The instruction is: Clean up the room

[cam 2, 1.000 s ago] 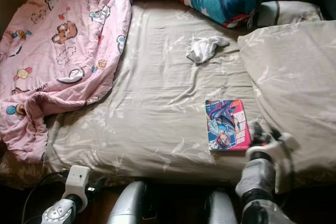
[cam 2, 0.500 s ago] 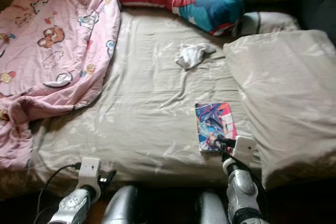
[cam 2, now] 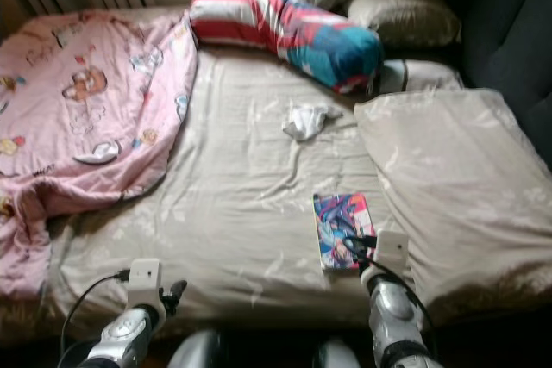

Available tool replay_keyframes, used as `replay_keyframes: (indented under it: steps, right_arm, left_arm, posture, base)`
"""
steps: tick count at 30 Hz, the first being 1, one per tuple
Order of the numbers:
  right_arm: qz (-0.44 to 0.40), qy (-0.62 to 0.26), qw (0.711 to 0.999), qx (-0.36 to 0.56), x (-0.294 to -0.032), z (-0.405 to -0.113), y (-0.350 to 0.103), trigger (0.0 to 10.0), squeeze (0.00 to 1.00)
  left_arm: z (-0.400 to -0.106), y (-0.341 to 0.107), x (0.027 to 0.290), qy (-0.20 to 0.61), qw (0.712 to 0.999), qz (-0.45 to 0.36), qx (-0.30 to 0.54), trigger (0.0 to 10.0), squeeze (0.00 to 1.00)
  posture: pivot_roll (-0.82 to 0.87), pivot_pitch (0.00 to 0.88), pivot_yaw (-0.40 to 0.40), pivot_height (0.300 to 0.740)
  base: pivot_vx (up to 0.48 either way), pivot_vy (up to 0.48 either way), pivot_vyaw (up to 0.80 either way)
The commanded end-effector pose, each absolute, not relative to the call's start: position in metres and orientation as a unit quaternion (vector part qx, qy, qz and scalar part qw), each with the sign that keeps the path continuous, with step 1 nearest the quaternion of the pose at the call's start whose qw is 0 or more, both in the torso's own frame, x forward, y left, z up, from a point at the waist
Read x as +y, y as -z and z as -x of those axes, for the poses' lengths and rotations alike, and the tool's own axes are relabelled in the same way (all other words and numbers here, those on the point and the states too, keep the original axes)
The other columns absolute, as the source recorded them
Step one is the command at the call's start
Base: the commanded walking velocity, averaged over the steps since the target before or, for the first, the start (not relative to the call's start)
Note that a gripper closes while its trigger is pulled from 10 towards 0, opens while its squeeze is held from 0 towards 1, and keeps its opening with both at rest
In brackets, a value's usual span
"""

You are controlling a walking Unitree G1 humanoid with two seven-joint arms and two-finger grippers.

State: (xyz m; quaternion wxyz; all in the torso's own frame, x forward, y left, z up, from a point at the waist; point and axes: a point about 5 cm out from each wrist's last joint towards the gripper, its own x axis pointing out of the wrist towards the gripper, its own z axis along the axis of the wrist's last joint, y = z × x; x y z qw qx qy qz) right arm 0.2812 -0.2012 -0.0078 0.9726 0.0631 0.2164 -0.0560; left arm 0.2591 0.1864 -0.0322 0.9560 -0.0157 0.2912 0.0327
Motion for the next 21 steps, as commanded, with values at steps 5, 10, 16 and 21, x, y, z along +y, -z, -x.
replay_keyframes:
  steps: [5, 10, 16, 21]
  right_arm:
    - [-0.069, 0.037, 0.944, 0.321, -0.188, -0.243, 0.045, 10.0, 0.0]
    - [-0.058, 0.012, 0.93, 0.362, -0.182, -0.223, 0.06, 10.0, 0.0]
    - [-0.027, 0.008, 0.917, 0.398, -0.187, -0.202, 0.072, 10.0, 0.0]
    - [0.0, 0.015, 0.903, 0.429, -0.199, -0.185, 0.08, 10.0, 0.0]
  left_arm:
    - [-0.243, 0.048, 0.185, -0.048, 0.936, 0.023, 0.347, 10.0, 0.0]
    - [-0.228, 0.058, 0.188, -0.061, 0.925, 0.021, 0.375, 10.0, 0.0]
    - [-0.214, 0.066, 0.192, -0.066, 0.913, 0.016, 0.401, 10.0, 0.0]
    - [-0.194, 0.078, 0.195, -0.076, 0.895, 0.015, 0.439, 10.0, 0.0]
  posture:
    - [-0.07, 0.068, 0.034, 0.74]
    - [-0.06, 0.077, 0.021, 0.74]
    - [-0.05, 0.103, 0.015, 0.74]
    - [-0.06, 0.126, 0.011, 0.74]
  base:
    - [0.0, 0.0, 0.0]
    - [0.0, 0.0, 0.0]
    - [0.0, 0.0, 0.0]
    - [0.0, 0.0, 0.0]
